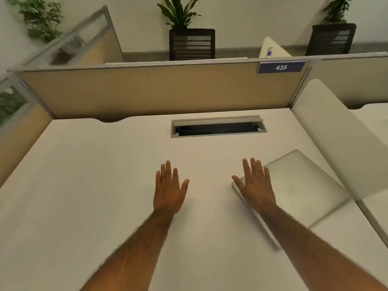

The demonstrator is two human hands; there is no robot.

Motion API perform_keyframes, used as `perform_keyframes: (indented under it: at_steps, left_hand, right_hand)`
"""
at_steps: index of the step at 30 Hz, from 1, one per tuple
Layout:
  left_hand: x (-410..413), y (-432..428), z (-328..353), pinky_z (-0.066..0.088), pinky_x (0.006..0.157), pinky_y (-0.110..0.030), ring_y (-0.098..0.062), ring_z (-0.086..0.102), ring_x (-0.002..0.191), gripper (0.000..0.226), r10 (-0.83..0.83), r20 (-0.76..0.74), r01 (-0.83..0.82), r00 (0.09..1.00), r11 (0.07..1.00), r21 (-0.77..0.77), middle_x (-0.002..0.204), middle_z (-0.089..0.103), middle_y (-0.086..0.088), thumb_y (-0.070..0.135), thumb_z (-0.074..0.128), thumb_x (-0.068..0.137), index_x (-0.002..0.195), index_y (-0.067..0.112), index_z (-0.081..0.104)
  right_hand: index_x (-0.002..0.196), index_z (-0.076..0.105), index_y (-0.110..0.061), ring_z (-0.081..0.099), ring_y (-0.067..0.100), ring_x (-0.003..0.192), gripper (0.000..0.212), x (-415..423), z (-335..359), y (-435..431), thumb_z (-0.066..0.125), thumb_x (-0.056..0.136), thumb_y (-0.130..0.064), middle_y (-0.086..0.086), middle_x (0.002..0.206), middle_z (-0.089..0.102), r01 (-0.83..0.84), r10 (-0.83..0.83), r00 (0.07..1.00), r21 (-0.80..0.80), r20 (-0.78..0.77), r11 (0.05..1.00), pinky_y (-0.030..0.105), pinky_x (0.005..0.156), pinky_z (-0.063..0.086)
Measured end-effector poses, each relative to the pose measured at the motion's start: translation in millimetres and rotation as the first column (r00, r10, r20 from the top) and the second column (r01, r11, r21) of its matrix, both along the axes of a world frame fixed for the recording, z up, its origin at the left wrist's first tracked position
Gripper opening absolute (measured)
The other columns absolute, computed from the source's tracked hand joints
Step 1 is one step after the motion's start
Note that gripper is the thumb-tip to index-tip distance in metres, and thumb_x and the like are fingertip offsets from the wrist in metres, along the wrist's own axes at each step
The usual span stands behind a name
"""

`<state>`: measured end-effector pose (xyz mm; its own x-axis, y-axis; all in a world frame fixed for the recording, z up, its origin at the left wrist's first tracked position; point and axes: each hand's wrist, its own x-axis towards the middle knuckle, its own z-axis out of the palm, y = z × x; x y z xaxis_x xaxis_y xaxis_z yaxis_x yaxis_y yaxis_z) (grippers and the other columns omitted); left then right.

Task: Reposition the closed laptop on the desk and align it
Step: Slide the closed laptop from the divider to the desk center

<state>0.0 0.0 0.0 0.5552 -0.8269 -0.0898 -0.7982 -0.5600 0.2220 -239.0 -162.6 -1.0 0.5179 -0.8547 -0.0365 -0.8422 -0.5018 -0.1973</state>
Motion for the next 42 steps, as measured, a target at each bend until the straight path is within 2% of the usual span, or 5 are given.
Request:
perform_keyframes:
  at_steps: [6, 20, 25, 36, 42]
  left_hand:
    - [-50, 20, -57, -0.002, 0.130, -0.044, -0.025, -0.009, 0.160, 0.077, -0.039, 0.018, 0.038, 0.999, 0.996, 0.075, 0.171, -0.009, -0.009, 0.060, 0.012, 0.100, 0.161, 0.015, 0.018]
    - [-110, 26, -83, 0.002, 0.130, -0.046, -0.027, -0.006, 0.160, 0.080, 0.060, -0.018, -0.058, 0.998, 0.992, 0.112, 0.171, -0.010, -0.009, 0.059, 0.012, 0.099, 0.162, 0.013, -0.003]
    - [-135, 10, -84, 0.003, 0.130, -0.047, -0.027, -0.002, 0.160, 0.079, -0.091, 0.015, 0.089, 0.996, 0.989, 0.122, 0.171, -0.007, -0.007, 0.057, 0.006, 0.097, 0.162, 0.013, 0.002]
    - [-205, -26, -74, 0.010, 0.129, -0.048, -0.032, 0.009, 0.159, 0.077, -0.079, 0.018, 0.076, 0.997, 0.990, 0.116, 0.170, 0.004, -0.016, 0.046, 0.007, 0.097, 0.161, 0.003, 0.012]
    - [-237, -41, -66, 0.010, 0.130, -0.045, -0.030, 0.007, 0.160, 0.068, 0.044, -0.045, -0.038, 0.998, 0.992, 0.120, 0.171, 0.003, -0.013, 0.041, 0.028, 0.104, 0.162, 0.010, 0.011]
  right_hand:
    - [0.161, 0.009, -0.020, 0.003, 0.028, 0.157, 0.087, -23, -46, 17, 0.002, 0.092, -0.073, 0.010, 0.170, 0.009, -0.080, 0.081, 0.994, 0.014, -0.071, 0.997, 0.048, 0.126, 0.004]
    - [0.161, -0.003, -0.021, -0.002, 0.028, 0.157, 0.078, -48, -77, 36, 0.022, 0.099, -0.061, 0.008, 0.170, -0.005, -0.251, 0.254, 0.963, 0.040, -0.089, 0.967, 0.050, 0.126, 0.004]
    - [0.162, 0.008, -0.021, -0.005, 0.025, 0.157, 0.075, -54, -70, 33, 0.013, 0.099, -0.062, 0.006, 0.170, -0.002, -0.264, 0.267, 0.963, 0.084, -0.031, 0.961, 0.047, 0.126, -0.002]
    - [0.147, 0.048, -0.019, 0.018, 0.028, 0.155, 0.049, -141, -61, -44, 0.043, 0.102, -0.037, 0.009, 0.164, 0.030, -0.085, 0.075, 0.990, 0.078, 0.122, 0.993, 0.050, 0.125, 0.009]
    - [0.139, 0.055, -0.017, 0.029, 0.031, 0.149, 0.044, -189, -59, -104, 0.049, 0.099, -0.033, 0.011, 0.157, 0.041, 0.064, -0.066, 0.994, 0.024, 0.086, 0.998, 0.053, 0.120, 0.019]
